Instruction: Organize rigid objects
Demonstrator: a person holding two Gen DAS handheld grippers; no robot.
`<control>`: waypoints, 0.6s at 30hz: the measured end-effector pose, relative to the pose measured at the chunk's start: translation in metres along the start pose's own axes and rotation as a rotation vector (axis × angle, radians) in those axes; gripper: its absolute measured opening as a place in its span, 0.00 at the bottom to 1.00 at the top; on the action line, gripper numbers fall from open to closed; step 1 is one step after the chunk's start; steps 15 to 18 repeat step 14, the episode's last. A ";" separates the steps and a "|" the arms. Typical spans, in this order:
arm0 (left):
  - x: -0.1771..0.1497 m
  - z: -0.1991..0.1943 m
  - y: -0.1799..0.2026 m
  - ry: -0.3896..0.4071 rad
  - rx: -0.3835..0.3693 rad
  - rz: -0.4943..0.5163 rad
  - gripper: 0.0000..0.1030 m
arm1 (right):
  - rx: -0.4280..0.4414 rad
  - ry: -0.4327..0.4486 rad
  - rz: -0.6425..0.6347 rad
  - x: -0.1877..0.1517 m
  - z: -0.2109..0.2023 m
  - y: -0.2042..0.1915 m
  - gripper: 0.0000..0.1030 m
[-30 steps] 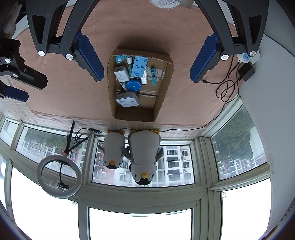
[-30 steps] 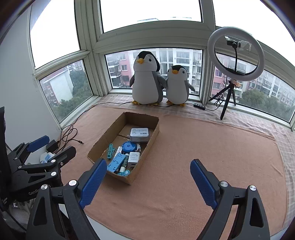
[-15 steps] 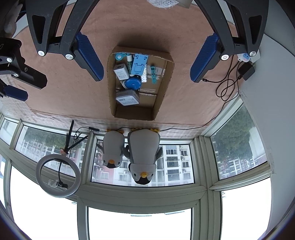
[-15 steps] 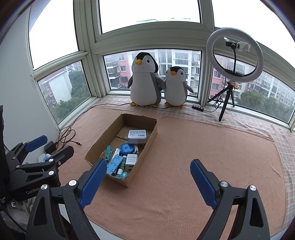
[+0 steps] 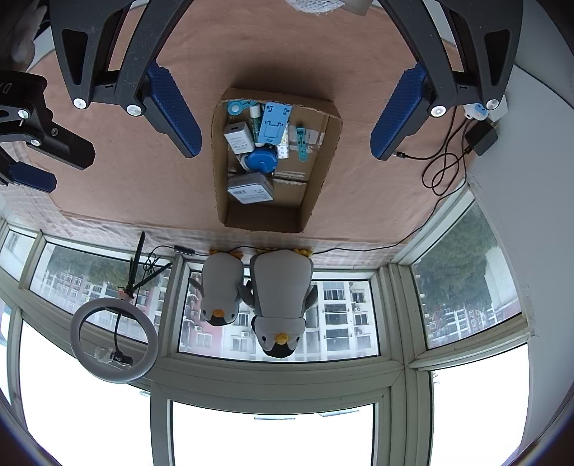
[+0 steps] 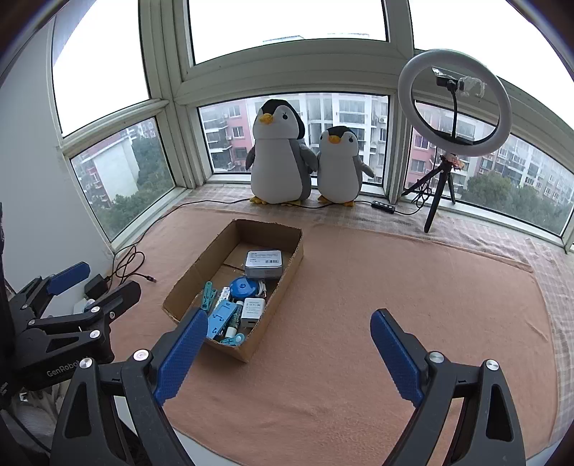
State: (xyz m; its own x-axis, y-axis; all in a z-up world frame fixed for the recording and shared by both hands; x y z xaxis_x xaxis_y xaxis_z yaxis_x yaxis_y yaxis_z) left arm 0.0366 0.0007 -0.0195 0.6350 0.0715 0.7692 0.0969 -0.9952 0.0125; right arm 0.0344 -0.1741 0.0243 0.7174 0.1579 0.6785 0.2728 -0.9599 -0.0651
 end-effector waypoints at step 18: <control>0.002 0.006 0.001 -0.006 -0.008 -0.007 0.95 | -0.005 -0.019 0.011 -0.001 0.006 0.003 0.87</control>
Point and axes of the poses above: each gripper's, at about its wrist camera, not at the fingertips, and z roughly the way its jaws point, y to its right, x to its top, the point moved 7 cm from there along z, roughly the way its jaws point, and after that the axes turned 2 degrees about -y, right-handed, at the moved point
